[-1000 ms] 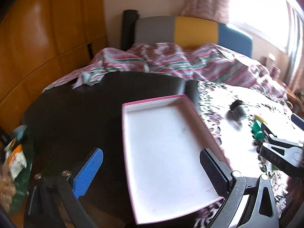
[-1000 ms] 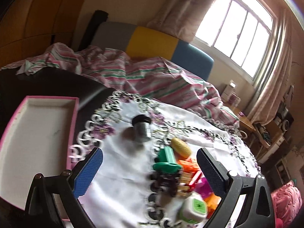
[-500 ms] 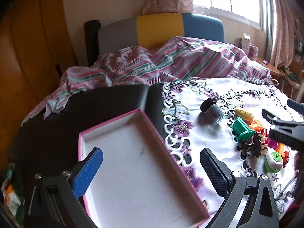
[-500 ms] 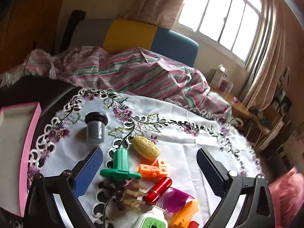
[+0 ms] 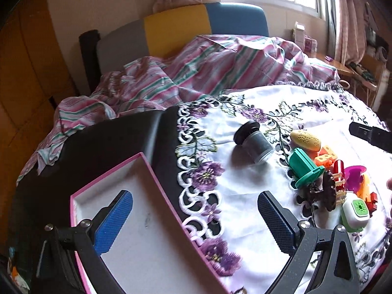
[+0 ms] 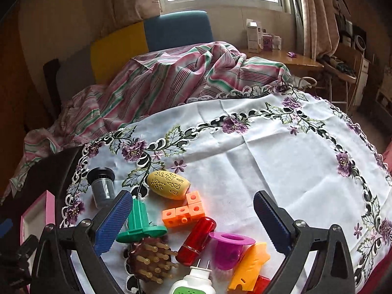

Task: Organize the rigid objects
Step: 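Move both grippers toward the dark grey cup on the cloth, then grasp the dark grey cup with the left gripper while the right grasps the green piece, then carry the grey cup into the pink tray and open the left gripper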

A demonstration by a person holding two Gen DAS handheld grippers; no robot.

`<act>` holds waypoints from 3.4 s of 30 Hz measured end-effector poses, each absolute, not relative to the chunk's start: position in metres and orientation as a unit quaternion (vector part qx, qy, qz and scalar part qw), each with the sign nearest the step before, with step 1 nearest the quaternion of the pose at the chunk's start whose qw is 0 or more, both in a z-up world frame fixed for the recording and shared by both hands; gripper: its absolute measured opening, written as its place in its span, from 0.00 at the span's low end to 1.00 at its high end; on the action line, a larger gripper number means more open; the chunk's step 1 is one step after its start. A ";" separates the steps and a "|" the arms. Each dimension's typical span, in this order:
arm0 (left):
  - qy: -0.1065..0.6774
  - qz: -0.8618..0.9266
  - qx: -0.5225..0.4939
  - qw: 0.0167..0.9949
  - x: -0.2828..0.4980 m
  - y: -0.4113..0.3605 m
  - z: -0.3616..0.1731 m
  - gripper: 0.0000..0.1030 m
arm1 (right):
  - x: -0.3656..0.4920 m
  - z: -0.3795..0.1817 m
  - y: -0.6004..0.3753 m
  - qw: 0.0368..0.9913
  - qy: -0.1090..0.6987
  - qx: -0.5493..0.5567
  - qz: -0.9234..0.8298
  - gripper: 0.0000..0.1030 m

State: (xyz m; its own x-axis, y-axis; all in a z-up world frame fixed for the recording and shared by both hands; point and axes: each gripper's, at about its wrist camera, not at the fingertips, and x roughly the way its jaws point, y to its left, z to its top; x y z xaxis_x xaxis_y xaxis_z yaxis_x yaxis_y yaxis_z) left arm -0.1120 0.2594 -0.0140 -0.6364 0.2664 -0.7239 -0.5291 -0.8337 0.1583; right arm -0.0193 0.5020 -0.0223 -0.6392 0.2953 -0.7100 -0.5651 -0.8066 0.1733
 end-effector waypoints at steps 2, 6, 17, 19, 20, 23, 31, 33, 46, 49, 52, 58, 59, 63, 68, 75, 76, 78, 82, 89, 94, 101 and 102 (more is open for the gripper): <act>0.189 0.882 -0.366 0.231 -0.116 0.269 -0.018 1.00 | -0.020 -0.023 0.503 0.240 0.197 -0.349 0.884 0.98; 0.190 0.874 -0.376 0.243 -0.124 0.284 -0.025 1.00 | -0.020 -0.022 0.503 0.241 0.193 -0.347 0.886 0.98; 0.116 0.865 -0.415 0.257 -0.171 0.281 -0.031 1.00 | -0.018 -0.019 0.507 0.232 0.206 -0.340 0.888 0.98; 0.118 0.865 -0.416 0.255 -0.179 0.280 -0.034 1.00 | -0.018 -0.018 0.506 0.230 0.207 -0.338 0.889 0.98; 0.121 0.864 -0.417 0.256 -0.182 0.281 -0.036 0.99 | -0.018 -0.017 0.506 0.228 0.207 -0.338 0.889 0.98; 0.124 0.858 -0.428 0.255 -0.194 0.285 -0.045 0.97 | -0.018 -0.017 0.505 0.223 0.209 -0.338 0.890 0.98; 0.097 0.833 -0.468 0.279 -0.211 0.319 -0.058 0.93 | -0.017 -0.017 0.506 0.222 0.218 -0.337 0.889 0.98; 0.076 0.821 -0.488 0.287 -0.215 0.335 -0.062 0.93 | -0.017 -0.018 0.506 0.221 0.218 -0.339 0.888 0.98; 0.037 0.801 -0.524 0.288 -0.228 0.376 -0.095 0.42 | -0.012 -0.018 0.515 0.235 0.233 -0.329 0.884 0.87; 0.053 0.808 -0.509 0.292 -0.215 0.363 -0.086 0.42 | -0.012 -0.020 0.519 0.234 0.248 -0.332 0.880 0.84; 0.070 0.813 -0.493 0.303 -0.196 0.346 -0.074 0.42 | -0.011 -0.021 0.521 0.238 0.252 -0.334 0.876 0.83; 0.069 0.816 -0.479 0.314 -0.166 0.309 -0.054 0.42 | -0.014 -0.028 0.525 0.209 0.284 -0.343 0.870 0.78; 0.068 0.819 -0.476 0.314 -0.160 0.301 -0.050 0.42 | -0.015 -0.029 0.524 0.201 0.288 -0.345 0.870 0.77; 0.067 0.826 -0.461 0.316 -0.136 0.271 -0.035 0.42 | -0.024 -0.032 0.512 0.151 0.292 -0.360 0.873 0.71; 0.065 0.835 -0.447 0.316 -0.112 0.230 -0.021 0.42 | -0.037 -0.034 0.490 0.113 0.261 -0.388 0.877 0.60; 0.057 0.855 -0.431 0.283 -0.093 0.160 -0.013 0.42 | -0.086 -0.046 0.464 0.088 0.196 -0.460 0.862 0.55; 0.054 0.857 -0.432 0.276 -0.092 0.150 -0.015 0.42 | -0.094 -0.049 0.462 0.088 0.188 -0.472 0.857 0.55; 0.043 0.862 -0.435 0.258 -0.090 0.125 -0.018 0.42 | -0.111 -0.059 0.459 0.086 0.170 -0.504 0.842 0.55; 0.014 0.870 -0.442 0.219 -0.087 0.077 -0.022 0.42 | -0.134 -0.091 0.451 0.094 0.124 -0.579 0.800 0.48; -0.022 0.879 -0.447 0.167 -0.080 0.018 -0.033 0.42 | -0.121 -0.066 0.432 0.082 0.095 -0.516 0.847 0.29; -0.030 0.883 -0.442 0.156 -0.077 0.013 -0.033 0.42 | -0.100 -0.043 0.391 -0.002 0.065 -0.479 0.875 0.29; 0.009 0.898 -0.415 0.146 -0.073 0.029 -0.018 0.43 | -0.082 -0.091 0.354 -0.041 0.020 -0.522 0.852 0.29; 0.014 0.899 -0.412 0.146 -0.074 0.032 -0.016 0.43 | -0.081 -0.097 0.354 -0.040 0.020 -0.527 0.849 0.29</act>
State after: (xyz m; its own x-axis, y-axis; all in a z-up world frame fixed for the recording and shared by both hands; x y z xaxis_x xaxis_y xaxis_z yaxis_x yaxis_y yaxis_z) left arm -0.0739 0.0320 -0.0158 -0.6179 0.2503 -0.7453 -0.2734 -0.9572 -0.0947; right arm -0.0815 0.3539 -0.0972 -0.4421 -0.0885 -0.8926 0.0467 -0.9960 0.0756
